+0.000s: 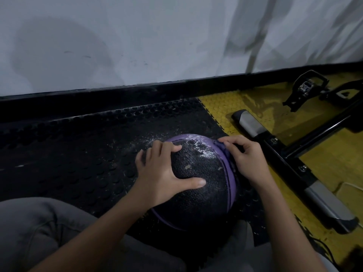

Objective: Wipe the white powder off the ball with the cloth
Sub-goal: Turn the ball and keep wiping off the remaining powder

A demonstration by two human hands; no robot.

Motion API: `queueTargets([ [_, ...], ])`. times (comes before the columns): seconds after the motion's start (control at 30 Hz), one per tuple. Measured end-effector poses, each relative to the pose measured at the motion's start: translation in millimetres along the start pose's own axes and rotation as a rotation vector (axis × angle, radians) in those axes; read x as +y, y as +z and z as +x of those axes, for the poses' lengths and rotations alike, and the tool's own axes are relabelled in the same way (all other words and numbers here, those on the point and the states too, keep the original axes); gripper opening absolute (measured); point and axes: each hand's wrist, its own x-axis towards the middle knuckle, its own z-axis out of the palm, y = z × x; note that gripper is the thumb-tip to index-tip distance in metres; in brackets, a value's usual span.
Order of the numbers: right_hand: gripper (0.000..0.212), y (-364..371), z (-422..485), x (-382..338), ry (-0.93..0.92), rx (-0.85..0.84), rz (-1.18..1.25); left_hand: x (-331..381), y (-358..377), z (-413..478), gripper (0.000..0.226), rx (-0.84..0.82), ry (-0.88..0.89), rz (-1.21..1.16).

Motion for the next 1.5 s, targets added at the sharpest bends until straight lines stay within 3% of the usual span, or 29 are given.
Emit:
queueTargets([
  [0.07,0.027,-1,3,11,0.223,0.041,0.026,1,3,1,0.088,-0.004,0.004,0.002],
  [0.13,0.028,-1,1,13,0.311,0.052,0.07,2,7,-1,0.092,0.004,0.018,0.03],
  [0.33,0.023,8,-20,-15,-0.122,0.039,-0.032,-2,5,0,0.098,0.021,-0.008,0.06],
  [0.47,0.023,6,-12,-1,0.147,0.132,0.02,-2,3,6,0.1,-0.015,-0.013,0.048],
  [0.53,0.022,8,-13,0,0.154,0.16,-0.008,-2,4,7,0.1,-0.017,-0.013,0.051],
  [0.7,0.019,21,-32,-16,-0.271,0.175,-0.237,-6,2,7,0.098,-0.018,-0.059,0.023],
  [0.77,0.02,18,-27,-11,-0.2,0.16,-0.175,-6,-1,8,0.097,-0.037,-0.08,0.004],
  [0.9,0.022,6,-13,1,0.186,0.151,-0.062,-6,1,12,0.098,-0.034,-0.07,-0.012],
  [0.97,0.022,9,-17,-4,0.137,0.165,-0.094,-7,3,13,0.096,-0.021,-0.067,-0.018],
  [1.13,0.016,27,-35,-23,-0.297,0.176,-0.268,-9,-2,13,0.098,-0.014,-0.112,-0.024],
  [1.2,0.019,24,-27,-17,-0.219,0.182,-0.191,-9,-3,16,0.098,-0.033,-0.123,-0.032],
  [1.33,0.024,13,-13,-3,0.15,0.191,0.003,-10,-2,20,0.096,-0.037,-0.119,-0.056],
  [1.4,0.025,18,-18,-7,0.084,0.223,-0.048,-10,-2,19,0.095,-0.03,-0.12,-0.065],
  [1.5,0.018,36,-36,-19,-0.179,0.264,-0.201,-12,-3,18,0.093,-0.005,-0.13,-0.075],
])
